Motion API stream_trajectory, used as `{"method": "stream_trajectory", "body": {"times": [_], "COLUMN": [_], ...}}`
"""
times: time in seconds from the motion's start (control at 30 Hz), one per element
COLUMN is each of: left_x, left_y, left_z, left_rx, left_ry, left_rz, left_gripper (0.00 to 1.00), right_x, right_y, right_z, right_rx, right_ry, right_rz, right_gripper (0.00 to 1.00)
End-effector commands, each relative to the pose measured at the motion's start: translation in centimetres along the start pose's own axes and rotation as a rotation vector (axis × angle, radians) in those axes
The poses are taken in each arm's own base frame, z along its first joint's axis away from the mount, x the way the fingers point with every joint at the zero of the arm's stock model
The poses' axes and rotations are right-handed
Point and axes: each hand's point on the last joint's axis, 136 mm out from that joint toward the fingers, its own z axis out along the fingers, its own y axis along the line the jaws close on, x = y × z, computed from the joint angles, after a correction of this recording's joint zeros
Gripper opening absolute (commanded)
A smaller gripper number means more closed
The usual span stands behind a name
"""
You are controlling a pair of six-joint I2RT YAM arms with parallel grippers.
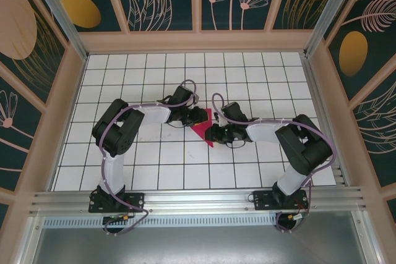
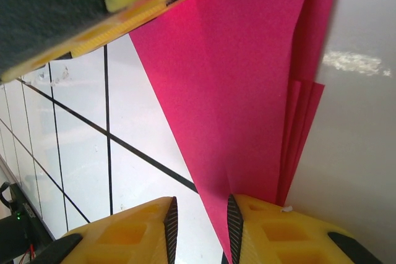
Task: Fold a paper plane with a square sheet of paper (fold left side to right side)
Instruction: Fourth fold the wing at the center of the table.
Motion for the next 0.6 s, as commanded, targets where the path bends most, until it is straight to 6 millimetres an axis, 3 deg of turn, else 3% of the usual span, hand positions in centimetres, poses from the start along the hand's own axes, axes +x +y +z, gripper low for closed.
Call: {"method": "stream_trajectory", "body": {"times": [0.0,0.13,0.37,0.57], "left_x": [1.2,1.2,1.2,1.1], "left_y": [4.0,3.9,4.1,4.0], "left_z": [1.2,1.1,1.1,1.1], "left_rx": [-0.128,-0.128,-0.135,-0.136], "left_ry": [0.025,0.025,0.025,0.022], "left_rz": [-0.035,-0.036,-0.035,-0.032], "left_gripper": [0.34,0.34,0.34,0.34], "right_x": [2.3,2.6,3.7,5.2], "right_y": [-1.3,-1.0,-2.4,-3.3], "right_z": [0.4,0.1,0.3,-0.2], "right_rx": [0.041,0.025,0.074,0.115], "right_ry": [0.071,0.068,0.099,0.137], "right_rz": [0.022,0.022,0.048,0.052], "right_gripper": [0.31,0.31,0.29,0.19]}}
